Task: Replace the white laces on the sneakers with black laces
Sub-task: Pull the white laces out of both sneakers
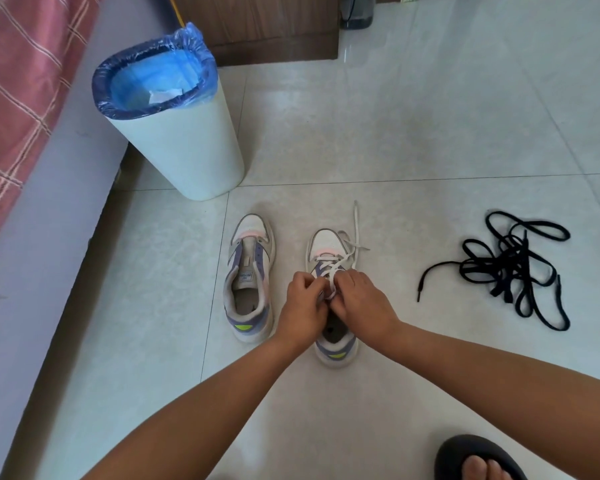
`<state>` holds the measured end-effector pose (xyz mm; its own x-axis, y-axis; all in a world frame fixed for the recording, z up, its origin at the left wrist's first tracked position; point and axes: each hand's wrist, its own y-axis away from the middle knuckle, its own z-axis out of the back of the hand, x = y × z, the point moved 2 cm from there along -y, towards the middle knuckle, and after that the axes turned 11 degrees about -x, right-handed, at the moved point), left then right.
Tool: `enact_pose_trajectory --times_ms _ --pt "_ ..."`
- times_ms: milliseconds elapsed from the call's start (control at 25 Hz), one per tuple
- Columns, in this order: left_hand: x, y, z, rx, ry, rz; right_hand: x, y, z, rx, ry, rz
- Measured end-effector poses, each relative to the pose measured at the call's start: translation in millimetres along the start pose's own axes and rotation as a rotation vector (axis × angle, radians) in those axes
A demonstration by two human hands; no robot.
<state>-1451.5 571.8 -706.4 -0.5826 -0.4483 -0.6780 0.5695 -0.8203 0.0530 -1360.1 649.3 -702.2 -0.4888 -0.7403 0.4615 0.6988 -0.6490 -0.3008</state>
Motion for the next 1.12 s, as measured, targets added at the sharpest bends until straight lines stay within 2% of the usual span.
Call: enact_pose_trajectory --times_ms 80,200,320,360,440,520,560,640,680,760,800,880,960,1120 --pt "-6 -2 5 -0.013 0.103 0.077 -1 2 -1 -0.012 0.006 -0.013" --pt "-12 -2 16 0.011 0.331 0.294 -13 2 0 -0.003 -0.142 -0.094" --pt "-13 -4 24 0.07 0.486 0.371 -16 -3 6 -0.014 -0.309 -0.119" --pt "-15 -7 31 0.083 0.568 0.403 -13 -7 11 0.018 -0.4 -0.243" --pt "-16 -17 52 0.04 0.776 0.526 -10 -19 23 0.035 -0.699 -0.708" --pt "-15 -29 77 -0.066 0.912 0.593 -17 -33 38 -0.119 -1.048 -1.121" --pt "-16 -34 90 -0.113 0.932 0.59 -23 -40 49 -0.233 -1.153 -1.243" --pt "-17 -39 109 -0.231 1.001 0.577 -38 -53 74 -0.411 -1.299 -1.35" --pt "-16 -41 117 -0.297 1.059 0.586 -47 -59 83 -0.46 -1.346 -1.362" --pt "-12 -44 127 -0.354 1.067 0.607 -66 -72 97 -0.422 -1.278 -1.352" --pt "-12 -45 129 -0.312 0.952 0.61 -73 -76 102 -0.335 -1.118 -1.332" --pt "-8 -44 121 -0.151 0.57 0.597 -82 -75 99 -0.05 -0.638 -1.223" --pt "-9 -39 105 -0.057 0.187 0.511 -76 -62 85 0.167 -0.275 -0.983" --pt "-34 -34 78 -0.059 -0.259 0.26 -38 -40 59 0.514 -0.074 -0.508"
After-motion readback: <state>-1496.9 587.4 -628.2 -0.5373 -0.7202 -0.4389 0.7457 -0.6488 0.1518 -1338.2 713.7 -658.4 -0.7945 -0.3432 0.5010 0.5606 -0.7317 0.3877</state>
